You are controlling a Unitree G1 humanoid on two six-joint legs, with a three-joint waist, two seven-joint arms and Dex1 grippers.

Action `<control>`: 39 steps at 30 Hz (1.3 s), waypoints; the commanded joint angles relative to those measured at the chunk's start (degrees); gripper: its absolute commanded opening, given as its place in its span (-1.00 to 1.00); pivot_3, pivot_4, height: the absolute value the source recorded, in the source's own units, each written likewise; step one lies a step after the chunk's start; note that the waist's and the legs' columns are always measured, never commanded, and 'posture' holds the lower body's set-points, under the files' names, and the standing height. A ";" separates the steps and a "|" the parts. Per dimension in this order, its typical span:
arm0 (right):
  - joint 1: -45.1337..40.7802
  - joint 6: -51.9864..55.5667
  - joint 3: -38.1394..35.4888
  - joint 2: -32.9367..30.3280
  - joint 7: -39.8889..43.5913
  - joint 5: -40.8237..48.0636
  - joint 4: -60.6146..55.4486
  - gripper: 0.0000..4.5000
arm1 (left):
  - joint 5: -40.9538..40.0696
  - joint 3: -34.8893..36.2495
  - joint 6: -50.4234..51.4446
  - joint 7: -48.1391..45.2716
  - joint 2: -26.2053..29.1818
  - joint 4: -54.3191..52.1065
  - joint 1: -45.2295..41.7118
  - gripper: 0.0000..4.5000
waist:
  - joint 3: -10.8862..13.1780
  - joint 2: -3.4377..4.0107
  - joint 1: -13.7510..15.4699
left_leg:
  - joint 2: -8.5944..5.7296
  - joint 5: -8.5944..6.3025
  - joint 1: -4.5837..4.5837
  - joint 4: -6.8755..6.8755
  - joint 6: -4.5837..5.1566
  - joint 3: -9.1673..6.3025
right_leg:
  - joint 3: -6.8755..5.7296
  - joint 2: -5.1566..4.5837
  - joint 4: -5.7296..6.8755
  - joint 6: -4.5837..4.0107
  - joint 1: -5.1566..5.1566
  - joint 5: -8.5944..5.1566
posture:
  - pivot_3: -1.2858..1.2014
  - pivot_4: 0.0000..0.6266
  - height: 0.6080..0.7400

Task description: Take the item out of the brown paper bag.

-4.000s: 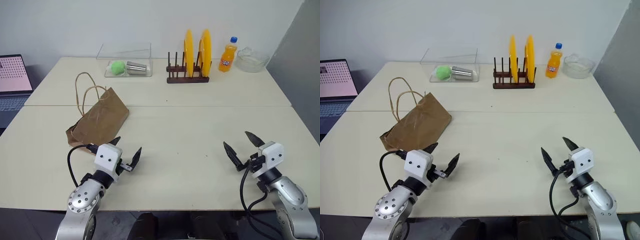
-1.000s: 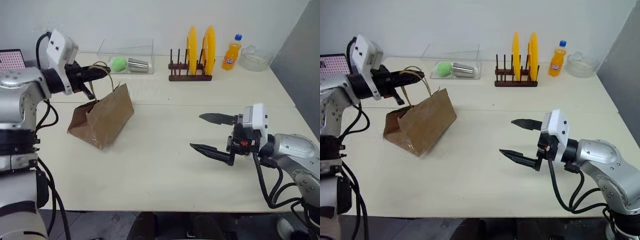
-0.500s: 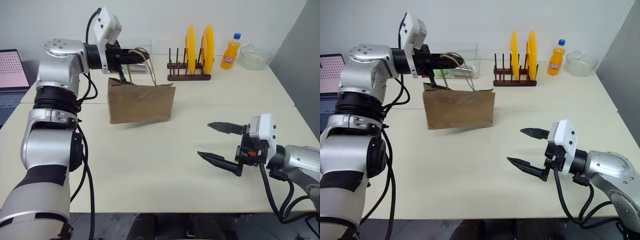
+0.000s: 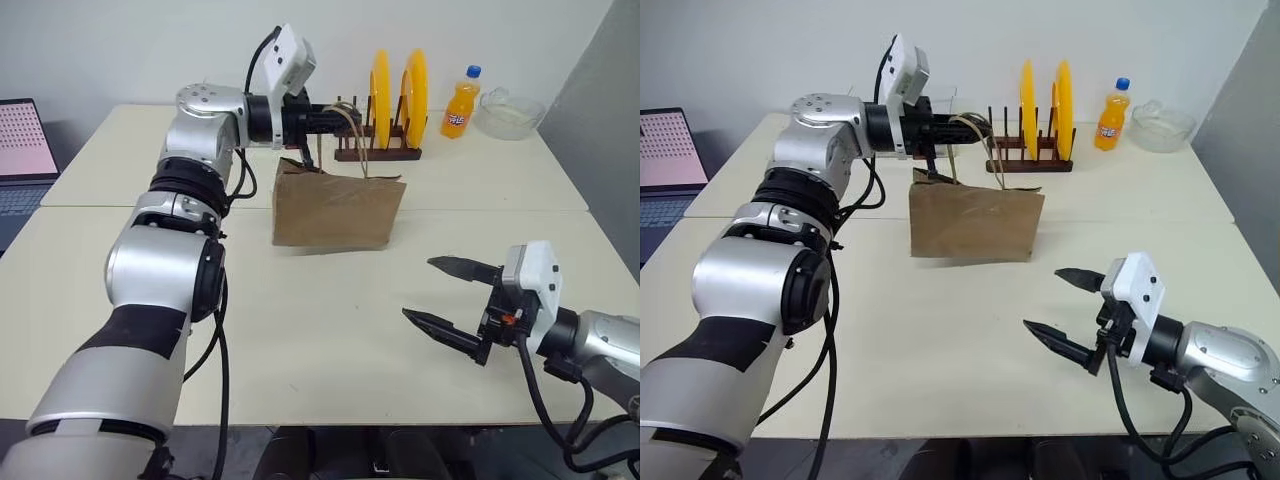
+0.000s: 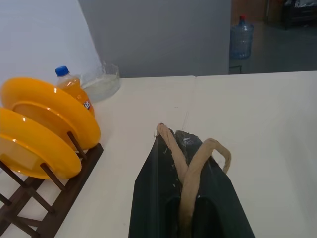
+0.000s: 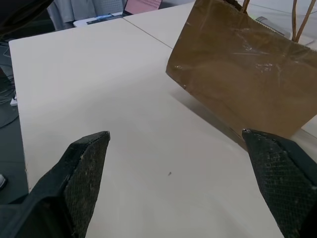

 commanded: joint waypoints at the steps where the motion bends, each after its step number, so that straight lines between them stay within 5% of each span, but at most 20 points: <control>1: 1.67 -0.41 -1.68 -0.58 -1.18 0.13 -2.80 1.00 | 0.13 2.74 -2.65 2.90 -1.68 0.77 -3.62 -0.98 | 0.01 -0.01 0.01 | 0.00 0.00 0.00 0.01 0.00 0.00 | 0.00 0.00 0.01 0.00 0.00 0.00 | 0.03 -0.52 1.00; 17: 8.48 -1.38 -3.98 -0.30 -4.92 1.01 -7.15 1.00 | 4.91 4.39 -6.59 7.02 -6.89 4.40 -4.58 -0.98 | 0.03 -0.05 0.03 | -0.02 -0.02 -0.02 0.57 0.03 0.06 | 0.06 0.00 0.47 0.29 0.03 -0.12 | 0.03 -0.52 1.00; 39: 3.73 -0.56 -0.60 -1.13 -7.38 3.61 -6.02 1.00 | 18.93 -0.34 -18.05 18.31 -2.41 6.18 -0.76 -0.98 | 0.04 -0.08 0.02 | -0.02 -0.01 0.10 0.68 0.03 0.11 | 0.14 0.02 0.77 0.30 0.03 -0.12 | 0.03 -0.52 1.00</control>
